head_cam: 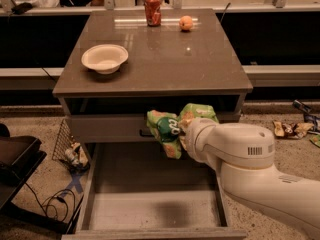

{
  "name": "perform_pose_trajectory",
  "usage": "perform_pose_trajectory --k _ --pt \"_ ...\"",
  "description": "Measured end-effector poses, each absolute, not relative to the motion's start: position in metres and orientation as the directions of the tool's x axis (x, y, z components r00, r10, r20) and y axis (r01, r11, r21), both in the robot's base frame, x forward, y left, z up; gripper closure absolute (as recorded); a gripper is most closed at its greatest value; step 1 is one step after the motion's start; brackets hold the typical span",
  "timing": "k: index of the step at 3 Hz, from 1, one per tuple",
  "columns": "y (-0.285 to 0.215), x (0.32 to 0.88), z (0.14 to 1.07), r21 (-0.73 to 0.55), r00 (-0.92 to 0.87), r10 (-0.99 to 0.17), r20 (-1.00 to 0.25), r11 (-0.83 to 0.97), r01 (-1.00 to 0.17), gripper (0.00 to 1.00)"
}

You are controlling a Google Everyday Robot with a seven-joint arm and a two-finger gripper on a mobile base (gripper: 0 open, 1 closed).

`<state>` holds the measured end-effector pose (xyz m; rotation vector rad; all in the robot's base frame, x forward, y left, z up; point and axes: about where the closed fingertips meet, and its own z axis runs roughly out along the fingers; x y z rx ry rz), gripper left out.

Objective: Pick green rice chip bag from middle drawer and place on counter

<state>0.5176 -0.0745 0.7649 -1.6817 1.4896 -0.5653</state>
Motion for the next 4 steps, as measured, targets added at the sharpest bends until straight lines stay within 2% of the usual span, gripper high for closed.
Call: perform_pose_trajectory --k 1,2,4 --pt "-0.073 0.517 0.765 -0.796 0.211 -0.961 -0.179 0.016 -0.605 1.0" --pt "-0.077 0.52 0.799 -0.829 0.201 -0.964 -0.174 0.033 -0.558 1.0" --pt "-0.057 0.56 0.949 -0.906 0.194 -0.957 -0.217 0.123 -0.405 1.0"
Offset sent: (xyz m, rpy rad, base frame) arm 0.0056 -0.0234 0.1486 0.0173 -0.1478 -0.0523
